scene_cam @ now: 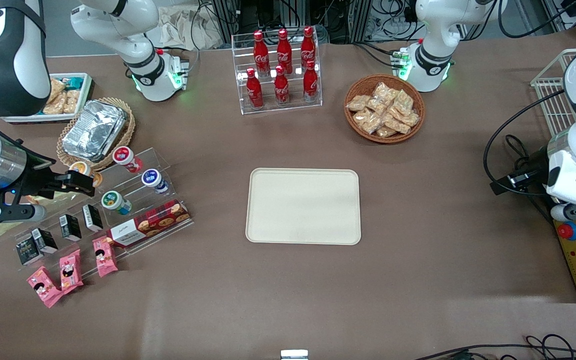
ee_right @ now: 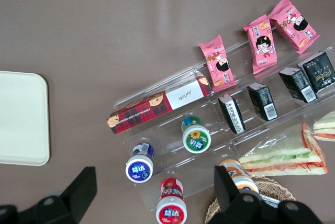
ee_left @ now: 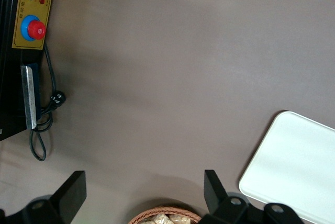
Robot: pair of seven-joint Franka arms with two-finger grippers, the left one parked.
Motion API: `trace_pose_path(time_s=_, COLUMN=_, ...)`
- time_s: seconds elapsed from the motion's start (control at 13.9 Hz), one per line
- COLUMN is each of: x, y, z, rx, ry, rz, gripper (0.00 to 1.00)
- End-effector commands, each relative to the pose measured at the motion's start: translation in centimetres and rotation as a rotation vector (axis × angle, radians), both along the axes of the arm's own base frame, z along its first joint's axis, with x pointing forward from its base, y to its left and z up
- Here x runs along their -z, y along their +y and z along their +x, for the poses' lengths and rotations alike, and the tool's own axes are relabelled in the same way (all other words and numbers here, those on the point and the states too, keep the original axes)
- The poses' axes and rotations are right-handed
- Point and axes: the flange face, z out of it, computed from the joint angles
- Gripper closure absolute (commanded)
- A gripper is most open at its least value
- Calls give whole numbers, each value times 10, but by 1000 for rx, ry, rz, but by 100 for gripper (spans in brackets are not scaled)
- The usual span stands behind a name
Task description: Place sandwich on tray
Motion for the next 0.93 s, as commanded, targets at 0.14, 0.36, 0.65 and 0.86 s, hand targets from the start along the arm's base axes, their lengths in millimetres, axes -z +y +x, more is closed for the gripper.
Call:
trace_pose_path(time_s=0.14, x=-6, y=-3, z=0, rx=8, ry=-18, rz=-16, gripper=0)
trace_pose_path(time_s=0.36, x=-8, y=-11, z=0, rx=24, ry=-20, rz=-33, gripper=0)
trace_pose_path(time_s=0.65, x=-22, y=-60, z=-8, rx=93, ry=-32, rz=-40, gripper=0)
trace_pose_path(time_s=0.86, x=-28, y=-111, z=-15, rx=186, ry=-37, rz=-45, gripper=0)
